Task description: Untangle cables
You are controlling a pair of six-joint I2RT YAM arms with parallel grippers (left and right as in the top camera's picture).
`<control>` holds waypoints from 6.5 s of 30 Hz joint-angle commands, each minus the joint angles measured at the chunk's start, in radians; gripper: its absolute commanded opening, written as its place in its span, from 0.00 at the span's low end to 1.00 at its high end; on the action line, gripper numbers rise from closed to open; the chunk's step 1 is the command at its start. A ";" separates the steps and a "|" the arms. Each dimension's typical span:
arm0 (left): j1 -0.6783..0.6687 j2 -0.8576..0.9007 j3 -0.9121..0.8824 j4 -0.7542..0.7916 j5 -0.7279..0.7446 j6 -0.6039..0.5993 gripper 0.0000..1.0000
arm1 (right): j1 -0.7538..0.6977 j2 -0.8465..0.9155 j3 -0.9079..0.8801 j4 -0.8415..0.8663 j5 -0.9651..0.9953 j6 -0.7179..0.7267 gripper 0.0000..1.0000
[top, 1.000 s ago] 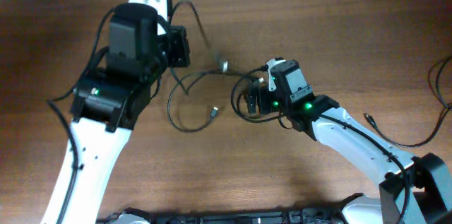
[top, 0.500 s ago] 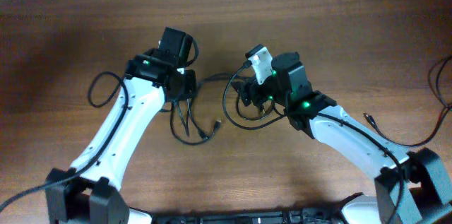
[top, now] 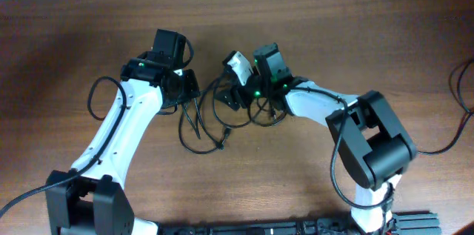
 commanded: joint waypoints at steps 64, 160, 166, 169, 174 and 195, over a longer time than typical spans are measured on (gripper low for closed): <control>-0.186 0.193 0.001 0.520 0.301 -0.089 0.99 | -0.919 -0.312 0.818 -1.193 0.377 0.239 0.99; 0.137 -0.090 0.081 -0.014 -0.003 -0.241 0.99 | -0.566 -1.575 0.657 -1.733 0.556 0.308 0.99; 0.137 -0.090 0.081 -0.014 -0.003 -0.241 0.99 | -0.570 -1.886 0.125 -1.318 0.635 0.308 0.99; 0.137 -0.090 0.081 -0.014 -0.003 -0.241 0.99 | -0.575 -2.010 -0.285 -0.984 0.608 0.308 0.99; 0.137 -0.090 0.081 -0.014 -0.003 -0.241 1.00 | -0.666 -2.010 -0.747 -0.444 0.348 0.309 0.99; 0.137 -0.090 0.081 -0.014 -0.003 -0.241 0.99 | -0.597 -2.010 -1.116 -0.108 0.439 0.282 0.99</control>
